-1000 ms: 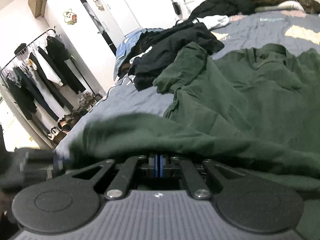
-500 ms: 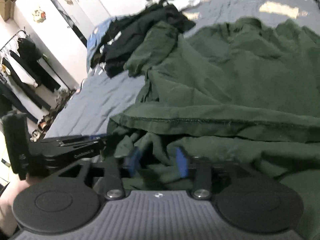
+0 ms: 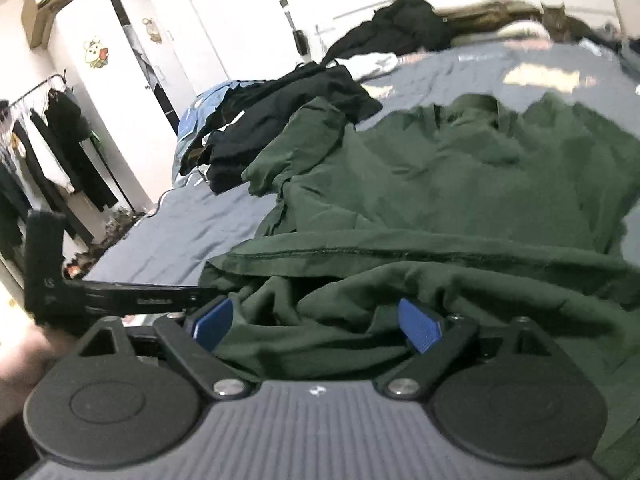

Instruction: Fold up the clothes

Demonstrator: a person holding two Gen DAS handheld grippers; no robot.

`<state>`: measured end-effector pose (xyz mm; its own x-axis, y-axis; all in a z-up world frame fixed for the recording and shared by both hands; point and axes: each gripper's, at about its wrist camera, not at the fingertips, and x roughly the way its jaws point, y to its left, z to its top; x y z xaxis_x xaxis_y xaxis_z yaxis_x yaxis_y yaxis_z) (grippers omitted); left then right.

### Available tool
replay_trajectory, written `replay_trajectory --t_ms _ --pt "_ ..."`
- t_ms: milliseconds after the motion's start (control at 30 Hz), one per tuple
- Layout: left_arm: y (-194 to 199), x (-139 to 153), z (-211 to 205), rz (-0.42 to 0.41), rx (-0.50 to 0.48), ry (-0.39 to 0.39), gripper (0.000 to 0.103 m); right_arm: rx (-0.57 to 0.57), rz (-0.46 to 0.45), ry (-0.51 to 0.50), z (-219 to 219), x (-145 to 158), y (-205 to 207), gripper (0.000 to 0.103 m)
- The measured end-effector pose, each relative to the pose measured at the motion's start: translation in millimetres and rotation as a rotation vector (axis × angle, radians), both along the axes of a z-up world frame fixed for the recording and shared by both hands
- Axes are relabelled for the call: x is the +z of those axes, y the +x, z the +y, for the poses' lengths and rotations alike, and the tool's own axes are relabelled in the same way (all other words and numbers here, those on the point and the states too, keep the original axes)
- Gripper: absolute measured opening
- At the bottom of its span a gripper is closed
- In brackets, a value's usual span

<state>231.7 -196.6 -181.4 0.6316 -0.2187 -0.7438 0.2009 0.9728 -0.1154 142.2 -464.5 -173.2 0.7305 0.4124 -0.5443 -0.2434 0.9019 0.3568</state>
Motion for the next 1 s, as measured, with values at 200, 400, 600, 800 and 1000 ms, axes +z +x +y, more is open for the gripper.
replay_trajectory --t_ms 200,400,600,800,1000 --pt "0.0 -0.6 0.3 0.005 0.001 0.001 0.011 -0.1 0.12 0.068 -7.3 -23.2 5.8 0.09" --pt "0.1 -0.7 0.1 0.008 0.004 0.001 0.011 0.004 0.128 -0.19 15.9 -12.1 8.7 0.091" --pt "-1.2 -0.2 -1.1 0.006 0.001 0.012 0.011 -0.076 0.024 -0.123 12.2 -2.3 -23.1 0.09" --pt "-2.2 -0.1 -2.6 0.001 -0.006 0.026 0.011 -0.09 -0.046 -0.154 18.1 24.4 -22.3 0.093" --pt "-4.7 6.0 1.8 -0.006 -0.022 0.012 0.007 -0.021 0.003 -0.098 23.1 18.2 3.7 0.086"
